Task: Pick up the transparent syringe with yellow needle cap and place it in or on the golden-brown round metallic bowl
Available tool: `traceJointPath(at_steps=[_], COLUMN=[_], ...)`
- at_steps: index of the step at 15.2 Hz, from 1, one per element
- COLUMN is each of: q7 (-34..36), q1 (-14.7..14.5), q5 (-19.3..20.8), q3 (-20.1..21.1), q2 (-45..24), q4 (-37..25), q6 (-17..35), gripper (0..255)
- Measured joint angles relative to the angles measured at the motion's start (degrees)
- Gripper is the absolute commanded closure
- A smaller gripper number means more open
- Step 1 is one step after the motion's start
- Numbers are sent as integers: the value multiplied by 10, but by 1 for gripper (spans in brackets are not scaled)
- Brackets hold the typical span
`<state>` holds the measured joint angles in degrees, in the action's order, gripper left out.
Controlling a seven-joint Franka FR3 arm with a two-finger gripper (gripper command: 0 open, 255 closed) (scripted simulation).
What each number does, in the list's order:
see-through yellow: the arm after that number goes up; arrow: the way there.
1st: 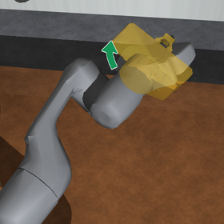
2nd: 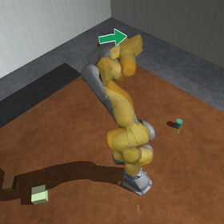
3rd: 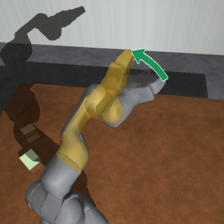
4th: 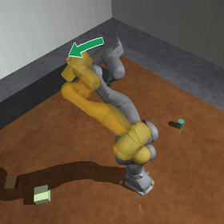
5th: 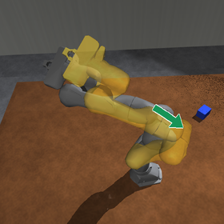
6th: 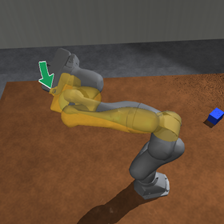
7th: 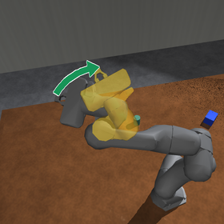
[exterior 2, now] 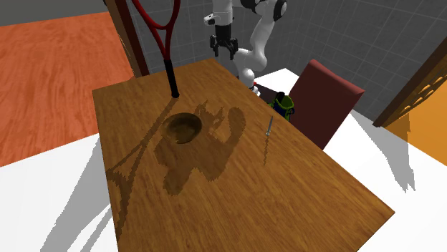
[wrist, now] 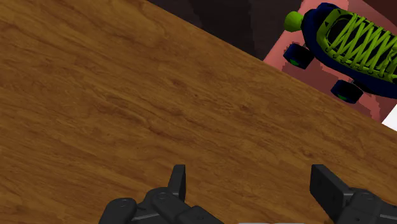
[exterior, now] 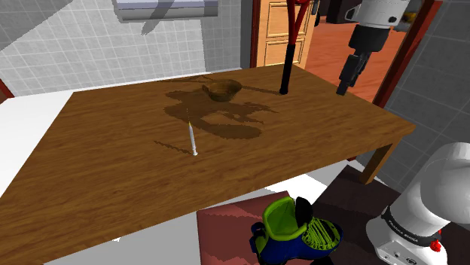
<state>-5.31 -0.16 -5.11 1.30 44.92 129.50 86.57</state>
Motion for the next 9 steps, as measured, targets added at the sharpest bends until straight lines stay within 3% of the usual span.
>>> traceJointPath(at_steps=[3, 9], q7=[24, 138], q1=[-2, -7], q5=[-10, -50], q3=[19, 113], q2=[5, 5], q4=[10, 39], q6=[15, 91], gripper=[0, 0])
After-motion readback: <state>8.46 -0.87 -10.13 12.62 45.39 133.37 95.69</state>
